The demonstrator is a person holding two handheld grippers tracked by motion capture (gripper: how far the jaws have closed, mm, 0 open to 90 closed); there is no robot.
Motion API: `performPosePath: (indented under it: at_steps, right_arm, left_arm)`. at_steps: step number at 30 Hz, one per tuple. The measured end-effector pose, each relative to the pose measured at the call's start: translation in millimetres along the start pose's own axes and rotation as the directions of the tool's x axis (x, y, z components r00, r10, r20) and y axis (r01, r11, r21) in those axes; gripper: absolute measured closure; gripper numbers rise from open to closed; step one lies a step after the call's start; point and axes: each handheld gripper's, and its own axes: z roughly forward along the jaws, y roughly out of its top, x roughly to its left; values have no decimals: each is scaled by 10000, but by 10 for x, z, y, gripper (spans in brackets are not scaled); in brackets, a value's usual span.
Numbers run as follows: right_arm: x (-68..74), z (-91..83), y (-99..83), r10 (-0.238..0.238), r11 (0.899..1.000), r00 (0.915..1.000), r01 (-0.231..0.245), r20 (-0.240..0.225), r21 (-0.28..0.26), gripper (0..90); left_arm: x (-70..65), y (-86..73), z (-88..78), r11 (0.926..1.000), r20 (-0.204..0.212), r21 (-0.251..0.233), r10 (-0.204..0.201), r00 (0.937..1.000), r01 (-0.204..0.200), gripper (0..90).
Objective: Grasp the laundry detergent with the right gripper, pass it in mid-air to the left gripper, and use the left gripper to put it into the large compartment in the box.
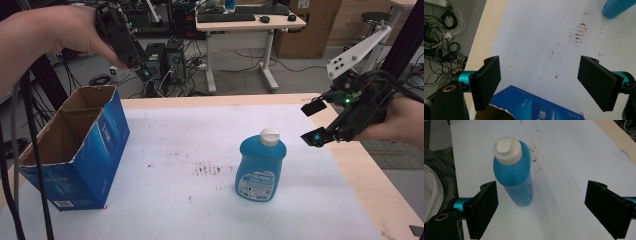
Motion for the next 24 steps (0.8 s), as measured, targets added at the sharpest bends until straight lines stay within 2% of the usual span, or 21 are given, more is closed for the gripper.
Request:
performPosePath:
  at_steps: [14,24]
  right_arm:
    - [125,307,-81,-101,9999,9986,107,-516,105,109]
    - [214,529,-68,-237,9993,9977,256,-632,283,109]
  left_arm:
    - [-2,6,14,10000,71,61,40,10000,-41,190]
    - [-16,18,13,10000,58,36,57,10000,-57,189]
